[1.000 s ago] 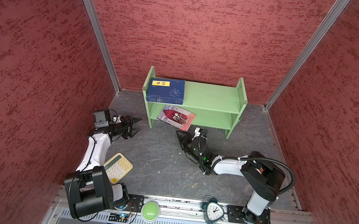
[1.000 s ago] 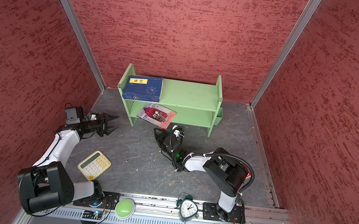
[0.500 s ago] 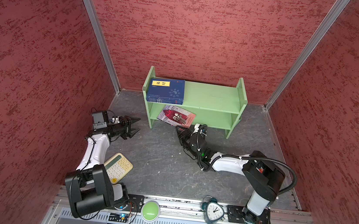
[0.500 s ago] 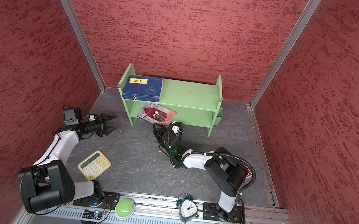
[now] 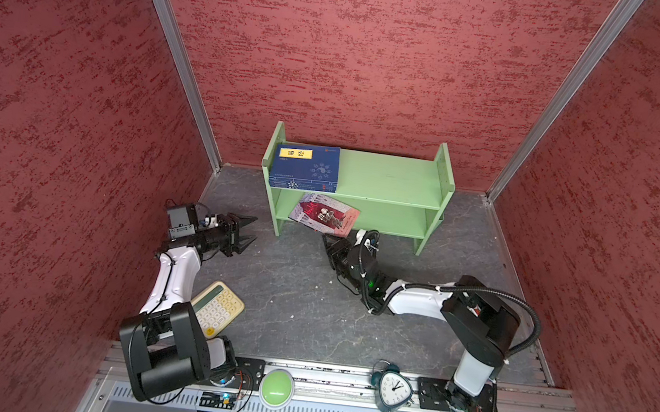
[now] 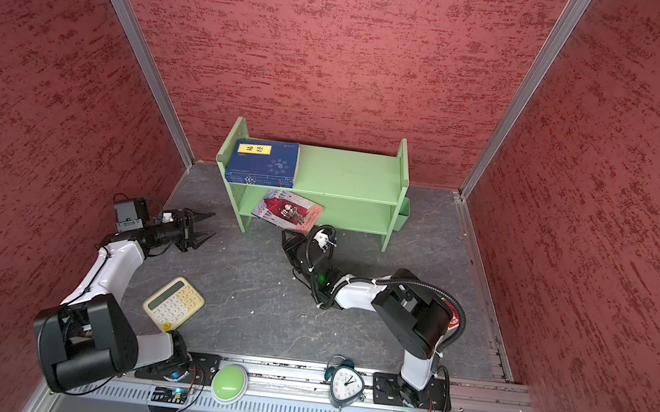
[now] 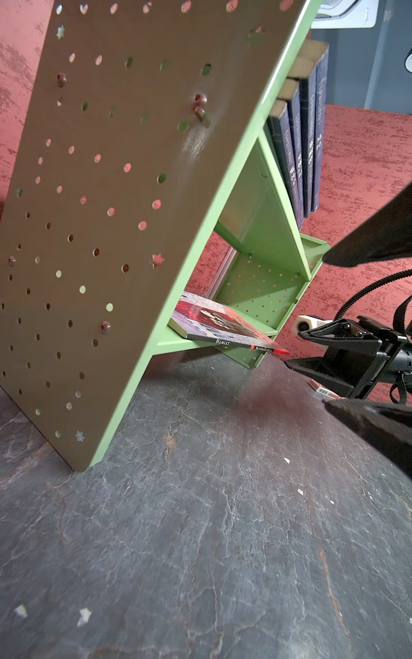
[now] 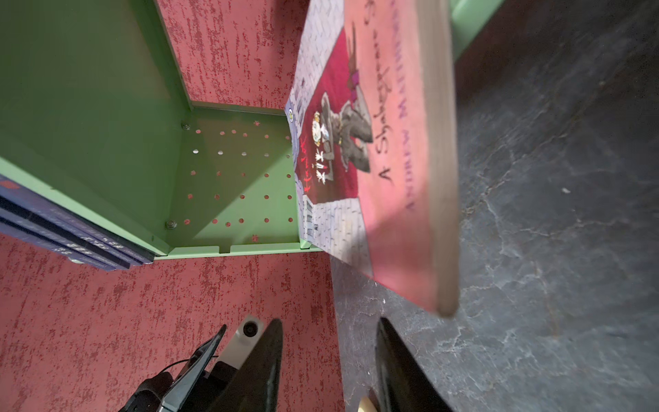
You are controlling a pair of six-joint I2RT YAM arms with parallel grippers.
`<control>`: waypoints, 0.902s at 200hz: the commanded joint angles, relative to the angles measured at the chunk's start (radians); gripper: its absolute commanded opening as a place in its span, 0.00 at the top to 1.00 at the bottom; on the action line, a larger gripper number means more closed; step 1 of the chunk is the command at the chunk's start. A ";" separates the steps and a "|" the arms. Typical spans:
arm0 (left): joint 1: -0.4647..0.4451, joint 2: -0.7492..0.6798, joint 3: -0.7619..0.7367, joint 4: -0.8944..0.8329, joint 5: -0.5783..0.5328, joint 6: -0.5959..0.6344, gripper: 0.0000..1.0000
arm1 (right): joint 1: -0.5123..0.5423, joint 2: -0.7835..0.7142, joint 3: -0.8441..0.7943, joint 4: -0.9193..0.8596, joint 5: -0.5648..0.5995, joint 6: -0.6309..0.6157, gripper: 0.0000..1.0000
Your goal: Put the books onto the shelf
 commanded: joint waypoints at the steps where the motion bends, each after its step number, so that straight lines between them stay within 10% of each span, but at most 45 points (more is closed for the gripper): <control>1: 0.008 -0.015 -0.012 0.000 0.014 0.002 0.40 | -0.011 0.029 0.041 0.010 -0.016 0.020 0.56; 180: 0.024 -0.016 -0.014 0.008 0.020 -0.019 0.40 | -0.069 0.060 -0.011 0.154 0.002 0.001 0.73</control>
